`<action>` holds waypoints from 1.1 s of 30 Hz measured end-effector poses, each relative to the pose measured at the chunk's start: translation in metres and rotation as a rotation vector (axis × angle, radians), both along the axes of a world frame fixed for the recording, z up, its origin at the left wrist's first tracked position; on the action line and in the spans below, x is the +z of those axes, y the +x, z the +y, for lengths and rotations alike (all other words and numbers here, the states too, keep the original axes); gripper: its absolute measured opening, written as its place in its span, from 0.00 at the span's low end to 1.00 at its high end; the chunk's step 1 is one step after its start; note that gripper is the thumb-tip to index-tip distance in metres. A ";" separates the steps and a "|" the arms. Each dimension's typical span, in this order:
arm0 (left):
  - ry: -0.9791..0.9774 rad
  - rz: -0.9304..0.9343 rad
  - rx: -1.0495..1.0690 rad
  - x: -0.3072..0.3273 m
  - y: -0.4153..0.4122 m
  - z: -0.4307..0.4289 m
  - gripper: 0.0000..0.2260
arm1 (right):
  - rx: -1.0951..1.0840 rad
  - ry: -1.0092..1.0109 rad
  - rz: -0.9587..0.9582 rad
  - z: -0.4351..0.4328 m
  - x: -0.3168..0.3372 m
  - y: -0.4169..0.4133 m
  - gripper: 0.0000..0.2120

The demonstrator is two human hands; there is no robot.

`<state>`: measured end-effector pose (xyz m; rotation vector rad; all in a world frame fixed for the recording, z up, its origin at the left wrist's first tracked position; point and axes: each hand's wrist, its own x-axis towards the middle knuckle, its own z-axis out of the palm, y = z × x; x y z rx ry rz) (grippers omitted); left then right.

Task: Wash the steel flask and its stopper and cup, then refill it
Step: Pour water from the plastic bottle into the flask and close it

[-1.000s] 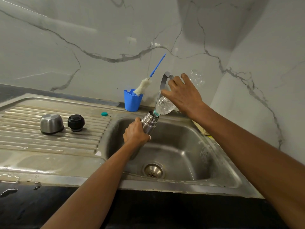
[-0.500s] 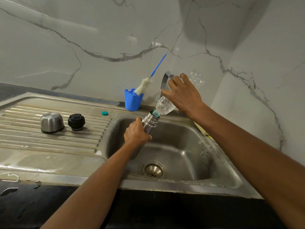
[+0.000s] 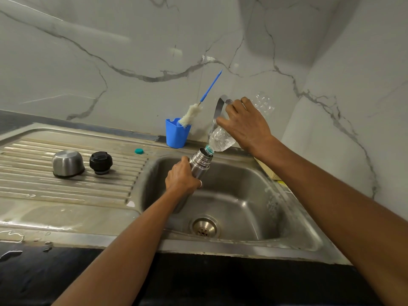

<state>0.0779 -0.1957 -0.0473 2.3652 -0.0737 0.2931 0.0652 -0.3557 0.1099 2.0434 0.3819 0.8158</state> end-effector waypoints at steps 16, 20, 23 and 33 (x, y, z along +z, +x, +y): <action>-0.017 -0.001 -0.006 0.002 -0.003 0.000 0.27 | 0.021 -0.047 -0.038 0.004 0.005 -0.001 0.21; -0.028 0.002 -0.009 0.003 -0.003 0.000 0.26 | 0.017 -0.055 -0.041 0.006 0.007 0.000 0.22; -0.031 0.005 -0.012 0.003 -0.004 0.001 0.26 | 0.012 -0.070 -0.033 0.007 0.008 0.000 0.23; -0.041 0.009 -0.008 0.003 -0.003 0.001 0.27 | 0.022 -0.172 -0.049 0.011 0.008 0.007 0.20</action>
